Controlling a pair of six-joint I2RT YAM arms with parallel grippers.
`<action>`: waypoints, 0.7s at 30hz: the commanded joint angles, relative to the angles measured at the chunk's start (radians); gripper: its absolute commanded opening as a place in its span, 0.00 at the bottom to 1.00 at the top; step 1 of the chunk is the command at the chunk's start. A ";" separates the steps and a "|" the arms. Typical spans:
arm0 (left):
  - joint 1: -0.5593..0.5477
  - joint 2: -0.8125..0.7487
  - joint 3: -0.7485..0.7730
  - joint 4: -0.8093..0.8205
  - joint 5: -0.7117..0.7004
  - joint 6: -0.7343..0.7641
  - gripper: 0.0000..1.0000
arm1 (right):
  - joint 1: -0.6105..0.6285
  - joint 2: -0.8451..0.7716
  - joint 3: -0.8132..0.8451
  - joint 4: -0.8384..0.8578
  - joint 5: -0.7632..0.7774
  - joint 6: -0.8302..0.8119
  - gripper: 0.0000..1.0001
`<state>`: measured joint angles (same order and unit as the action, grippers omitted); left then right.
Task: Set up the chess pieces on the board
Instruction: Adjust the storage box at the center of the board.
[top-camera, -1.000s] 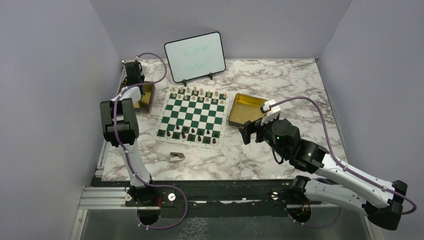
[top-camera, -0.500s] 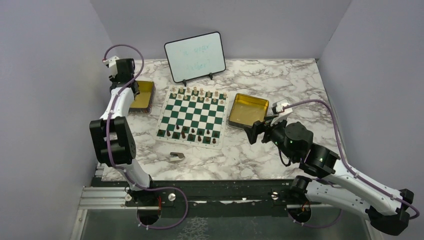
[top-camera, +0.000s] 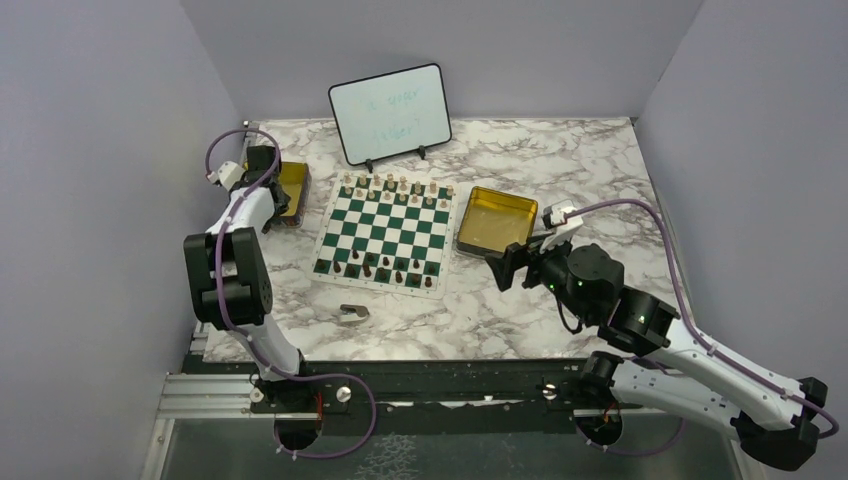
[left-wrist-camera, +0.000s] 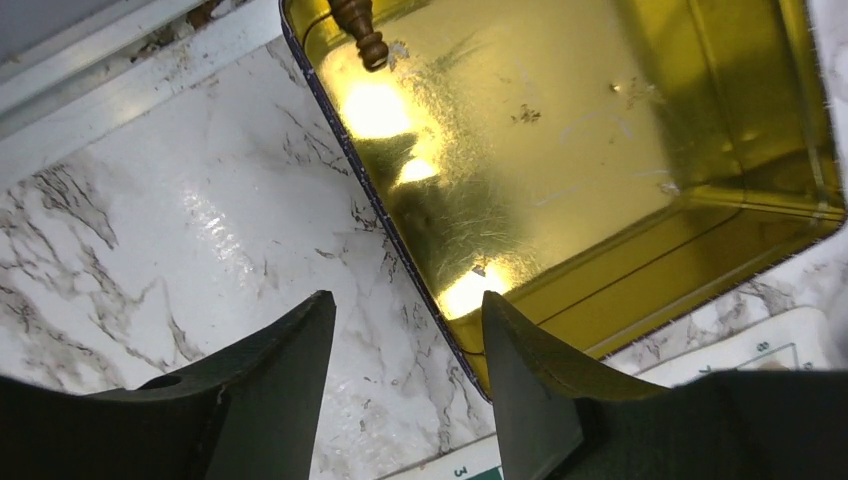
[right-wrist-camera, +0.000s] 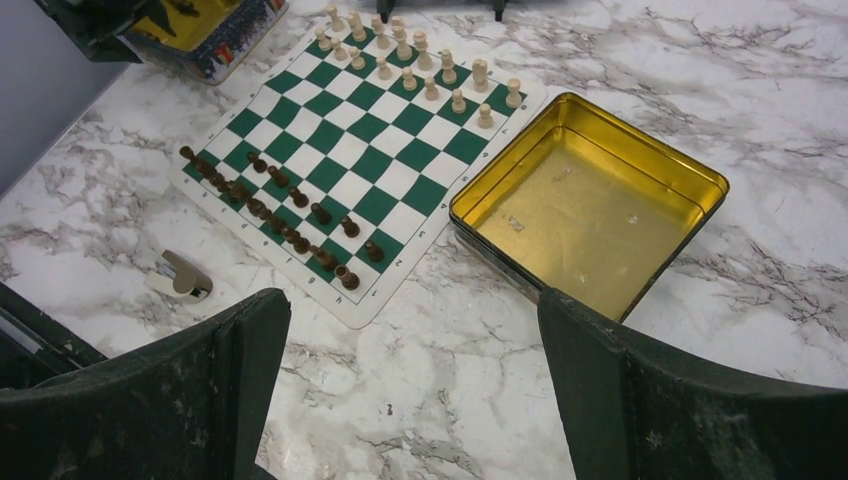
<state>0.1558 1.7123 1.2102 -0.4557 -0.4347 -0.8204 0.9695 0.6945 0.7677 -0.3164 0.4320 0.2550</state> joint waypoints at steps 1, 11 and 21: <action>0.010 0.094 0.019 -0.009 -0.027 -0.082 0.58 | 0.003 0.013 0.048 -0.017 -0.004 0.029 1.00; 0.017 0.180 0.067 0.032 -0.031 -0.043 0.42 | 0.003 0.032 0.056 -0.008 0.009 0.035 1.00; 0.026 0.120 0.089 0.083 -0.127 0.274 0.11 | 0.002 0.012 0.048 -0.018 0.017 0.032 1.00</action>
<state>0.1707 1.8835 1.2823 -0.4343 -0.4911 -0.7136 0.9695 0.7269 0.7956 -0.3401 0.4328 0.2802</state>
